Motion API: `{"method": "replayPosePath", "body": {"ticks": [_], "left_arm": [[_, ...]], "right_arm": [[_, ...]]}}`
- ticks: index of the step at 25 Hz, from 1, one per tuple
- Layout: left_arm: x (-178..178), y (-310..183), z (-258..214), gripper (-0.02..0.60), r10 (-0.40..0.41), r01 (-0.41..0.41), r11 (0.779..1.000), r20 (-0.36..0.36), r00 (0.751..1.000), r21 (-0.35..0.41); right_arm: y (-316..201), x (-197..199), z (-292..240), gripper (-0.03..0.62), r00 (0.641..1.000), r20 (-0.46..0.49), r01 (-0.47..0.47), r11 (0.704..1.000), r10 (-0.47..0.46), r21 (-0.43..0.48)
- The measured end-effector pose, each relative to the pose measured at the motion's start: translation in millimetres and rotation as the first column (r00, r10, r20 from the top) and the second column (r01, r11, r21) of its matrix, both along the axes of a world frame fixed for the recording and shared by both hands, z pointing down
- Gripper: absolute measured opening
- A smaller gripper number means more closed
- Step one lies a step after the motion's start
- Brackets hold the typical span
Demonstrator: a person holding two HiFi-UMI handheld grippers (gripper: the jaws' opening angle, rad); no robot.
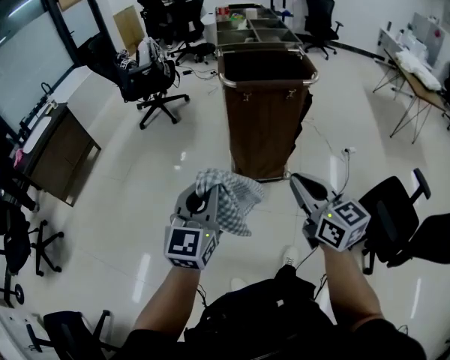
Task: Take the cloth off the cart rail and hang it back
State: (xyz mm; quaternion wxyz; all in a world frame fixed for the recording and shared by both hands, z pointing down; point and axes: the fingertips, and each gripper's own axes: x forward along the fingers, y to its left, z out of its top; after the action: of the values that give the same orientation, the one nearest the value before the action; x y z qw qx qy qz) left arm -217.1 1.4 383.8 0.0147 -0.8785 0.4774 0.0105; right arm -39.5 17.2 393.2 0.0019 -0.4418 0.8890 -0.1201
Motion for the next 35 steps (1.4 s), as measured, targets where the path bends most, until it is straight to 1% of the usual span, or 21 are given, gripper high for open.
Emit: {"method": "replayPosePath", "body": {"ticks": [6,13,19,22,25,28,32,35], "left_arm": [[28.6,-11.3,5.9,0.005,0.035,-0.035,0.999,0.006,0.999,-0.022],[58.4,-30.5,-8.4,0.005,0.04,-0.04,0.999,0.012,0.999,-0.013],[88.0,-68.0,-48.9,0.005,-0.002,0.002,0.999,0.022,1.0,0.032],[110.4,-89.2,-65.9,0.005,-0.018,0.017,0.999,0.032,0.999,0.044],[131.0,-115.1,-81.2,0.005,-0.052,0.05,0.997,0.044,0.998,0.05],[147.8,-142.2,-98.0,0.005,-0.094,0.092,0.994,0.031,0.995,0.061],[171.6,-167.5,-132.6,0.005,-0.129,0.125,0.986,0.035,0.991,0.107],[192.1,-188.5,-160.4,0.005,-0.136,0.129,0.981,0.037,0.99,0.141]], "right_arm": [[-4.9,28.4,0.7,0.017,0.999,-0.003,-0.035,0.999,0.035,-0.004],[-26.6,48.4,-8.2,0.017,1.0,0.006,-0.003,1.0,0.002,0.017],[-61.5,75.3,-34.7,0.017,0.998,0.017,0.053,0.997,-0.054,0.062],[-84.1,97.7,-56.0,0.017,0.998,0.012,0.062,0.994,-0.064,0.09],[-110.8,121.3,-80.3,0.017,0.996,0.01,0.081,0.988,-0.083,0.131],[-136.1,143.9,-101.6,0.017,0.994,0.0,0.112,0.981,-0.113,0.161],[-157.6,173.3,-122.8,0.017,0.989,-0.002,0.144,0.969,-0.147,0.201],[-175.7,194.4,-125.2,0.017,0.989,0.017,0.142,0.968,-0.148,0.205]]}}
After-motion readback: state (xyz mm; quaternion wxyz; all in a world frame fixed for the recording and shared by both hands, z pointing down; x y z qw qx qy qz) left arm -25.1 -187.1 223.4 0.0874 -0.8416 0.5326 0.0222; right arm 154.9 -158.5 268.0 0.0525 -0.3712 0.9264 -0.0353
